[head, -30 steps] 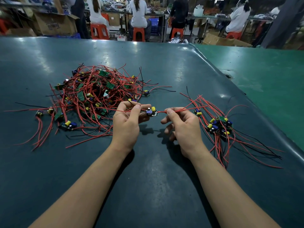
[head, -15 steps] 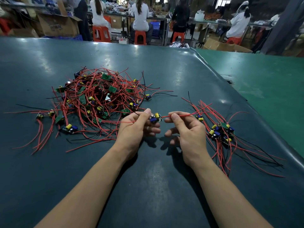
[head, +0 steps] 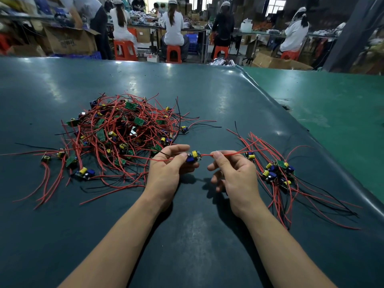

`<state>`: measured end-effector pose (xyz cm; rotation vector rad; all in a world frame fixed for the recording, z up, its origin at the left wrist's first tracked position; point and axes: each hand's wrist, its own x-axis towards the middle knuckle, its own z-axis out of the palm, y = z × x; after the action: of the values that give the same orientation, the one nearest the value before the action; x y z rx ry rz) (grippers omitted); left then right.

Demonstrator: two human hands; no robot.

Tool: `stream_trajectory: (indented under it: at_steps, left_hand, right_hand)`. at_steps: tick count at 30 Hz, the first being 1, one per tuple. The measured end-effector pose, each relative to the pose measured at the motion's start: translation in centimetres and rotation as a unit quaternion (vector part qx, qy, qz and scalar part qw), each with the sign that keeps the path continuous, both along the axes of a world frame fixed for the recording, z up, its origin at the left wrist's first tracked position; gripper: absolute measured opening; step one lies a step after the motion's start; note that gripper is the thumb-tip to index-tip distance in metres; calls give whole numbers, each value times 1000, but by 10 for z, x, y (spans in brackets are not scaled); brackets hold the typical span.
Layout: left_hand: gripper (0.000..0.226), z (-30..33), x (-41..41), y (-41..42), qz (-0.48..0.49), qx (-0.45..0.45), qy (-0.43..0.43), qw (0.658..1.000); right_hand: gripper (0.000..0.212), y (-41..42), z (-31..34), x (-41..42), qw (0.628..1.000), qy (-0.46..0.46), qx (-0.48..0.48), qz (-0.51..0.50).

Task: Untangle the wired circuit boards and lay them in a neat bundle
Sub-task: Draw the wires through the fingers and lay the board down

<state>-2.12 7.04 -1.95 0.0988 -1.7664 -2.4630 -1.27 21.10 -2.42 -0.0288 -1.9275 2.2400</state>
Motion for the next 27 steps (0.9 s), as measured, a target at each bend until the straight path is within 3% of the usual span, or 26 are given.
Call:
stream_trajectory:
  at_steps: [9,18,27]
  left_hand:
    - [14,1,-4,-4,16,143,-19,989]
    - [25,3,-2,-6,-20,116,-29,993]
    - [14,7,5,-6,-28,116,-33,992]
  right_hand:
    - [10,1,1,0,1000,-3,-2,6]
    - [11,4,0,-2,999,-15,-47,-2]
    - [12,6,2,1,995,-50,-88,7]
